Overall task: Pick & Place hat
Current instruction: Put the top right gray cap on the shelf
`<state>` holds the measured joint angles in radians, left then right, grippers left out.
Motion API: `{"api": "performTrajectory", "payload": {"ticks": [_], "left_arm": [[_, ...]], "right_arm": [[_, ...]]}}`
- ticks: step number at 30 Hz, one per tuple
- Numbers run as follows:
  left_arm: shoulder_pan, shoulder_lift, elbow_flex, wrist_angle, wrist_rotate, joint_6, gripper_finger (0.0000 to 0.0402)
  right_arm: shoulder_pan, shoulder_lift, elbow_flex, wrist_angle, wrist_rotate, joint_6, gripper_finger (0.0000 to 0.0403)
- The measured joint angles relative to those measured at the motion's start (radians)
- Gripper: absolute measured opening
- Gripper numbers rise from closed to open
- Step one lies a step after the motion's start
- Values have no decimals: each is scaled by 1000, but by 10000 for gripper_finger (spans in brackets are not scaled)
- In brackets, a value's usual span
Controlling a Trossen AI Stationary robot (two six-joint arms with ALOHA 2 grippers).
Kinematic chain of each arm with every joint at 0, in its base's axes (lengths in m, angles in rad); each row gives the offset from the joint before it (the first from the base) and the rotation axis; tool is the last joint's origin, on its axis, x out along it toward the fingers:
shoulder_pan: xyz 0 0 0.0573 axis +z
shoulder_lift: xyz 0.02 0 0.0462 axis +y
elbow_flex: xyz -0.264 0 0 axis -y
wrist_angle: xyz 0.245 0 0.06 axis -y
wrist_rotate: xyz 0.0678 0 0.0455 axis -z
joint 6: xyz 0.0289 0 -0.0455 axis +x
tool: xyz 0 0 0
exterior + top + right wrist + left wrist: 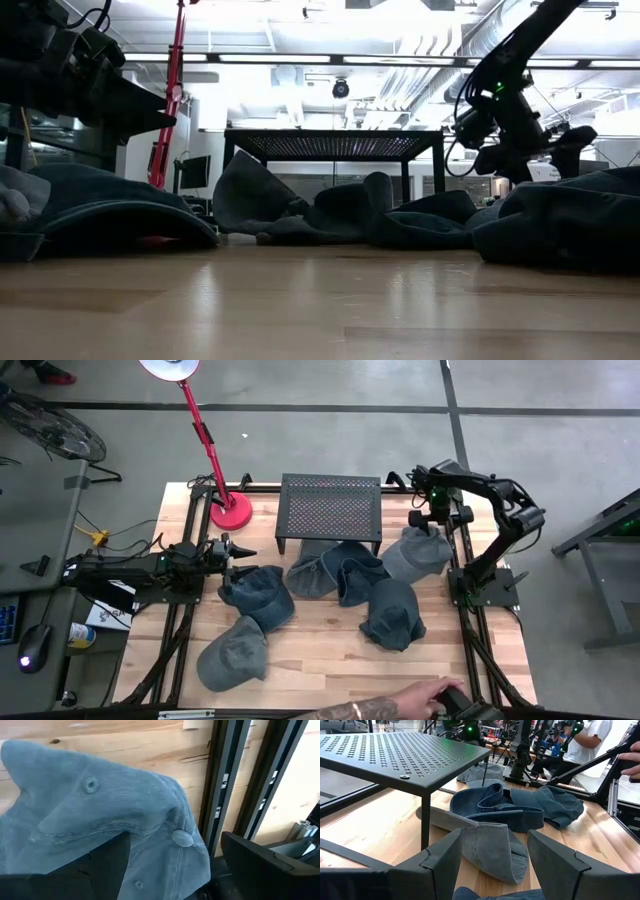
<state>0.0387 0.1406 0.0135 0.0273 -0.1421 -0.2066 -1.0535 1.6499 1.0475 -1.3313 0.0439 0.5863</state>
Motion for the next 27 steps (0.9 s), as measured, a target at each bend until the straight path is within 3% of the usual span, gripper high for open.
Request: {"api": "performTrajectory", "payload": {"ticks": [10,20,27], "left_arm": [[0,0,0,0,0,0,221],[0,0,0,0,0,0,221],[0,0,0,0,0,0,221]], "right_arm": [[-7,0,-150,114,-83,17,286],[-7,0,-235,209,-115,38,236],[-7,0,-245,241,-116,41,180]]}}
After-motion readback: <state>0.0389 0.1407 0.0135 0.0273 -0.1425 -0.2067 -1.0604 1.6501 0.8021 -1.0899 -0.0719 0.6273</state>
